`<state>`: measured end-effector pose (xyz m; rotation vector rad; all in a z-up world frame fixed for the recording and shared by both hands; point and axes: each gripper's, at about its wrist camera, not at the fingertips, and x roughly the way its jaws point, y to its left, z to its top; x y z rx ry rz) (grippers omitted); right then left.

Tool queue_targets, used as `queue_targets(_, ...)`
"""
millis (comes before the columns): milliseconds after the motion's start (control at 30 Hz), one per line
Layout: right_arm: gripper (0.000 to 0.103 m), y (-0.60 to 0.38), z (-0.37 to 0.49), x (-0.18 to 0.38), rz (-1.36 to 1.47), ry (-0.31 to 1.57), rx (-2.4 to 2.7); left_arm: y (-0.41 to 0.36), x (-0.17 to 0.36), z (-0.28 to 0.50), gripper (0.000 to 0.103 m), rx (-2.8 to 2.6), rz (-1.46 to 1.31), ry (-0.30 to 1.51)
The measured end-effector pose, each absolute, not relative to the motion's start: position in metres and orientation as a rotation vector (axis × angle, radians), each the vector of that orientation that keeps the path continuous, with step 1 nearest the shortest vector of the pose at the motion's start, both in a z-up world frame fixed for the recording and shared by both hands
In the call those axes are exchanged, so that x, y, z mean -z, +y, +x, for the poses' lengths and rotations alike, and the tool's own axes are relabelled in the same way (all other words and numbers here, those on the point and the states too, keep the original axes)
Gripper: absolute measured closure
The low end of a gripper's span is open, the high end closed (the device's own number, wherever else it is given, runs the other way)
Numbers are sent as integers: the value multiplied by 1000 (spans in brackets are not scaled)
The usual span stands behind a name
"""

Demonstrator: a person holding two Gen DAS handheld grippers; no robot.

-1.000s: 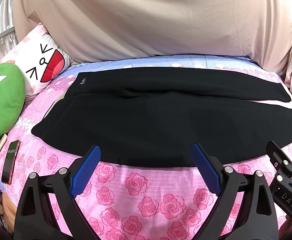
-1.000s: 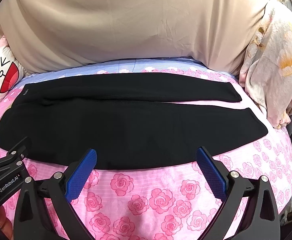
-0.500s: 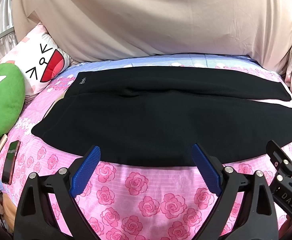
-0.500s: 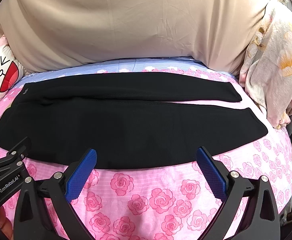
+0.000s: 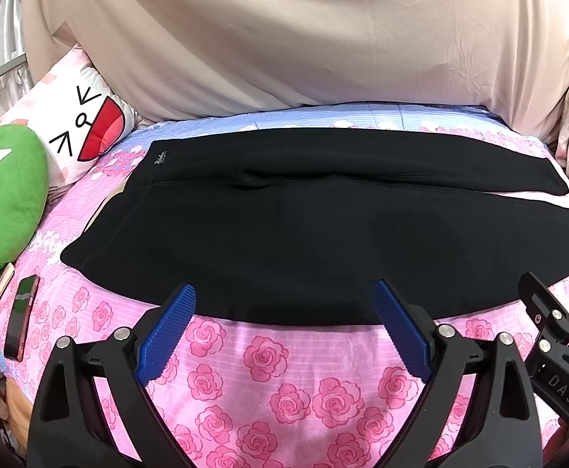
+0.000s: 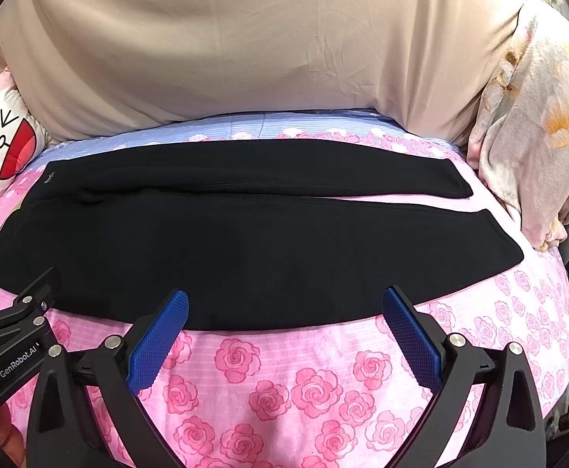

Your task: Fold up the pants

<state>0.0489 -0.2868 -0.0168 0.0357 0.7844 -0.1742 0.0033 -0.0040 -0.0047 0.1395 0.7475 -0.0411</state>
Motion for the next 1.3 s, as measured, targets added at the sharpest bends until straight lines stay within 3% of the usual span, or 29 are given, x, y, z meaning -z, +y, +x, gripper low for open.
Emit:
queue_targets(833,5,-316,62,22,141,779,108,-2,11,18,12,76,124,749)
queue_targets(1133,5,-488,142,3,213,705,110,59,-3,74,12,37,38,747)
queue_targets(1300,6,-594,231,26,250,798,230,101,-21,125,12,-98,-6,757)
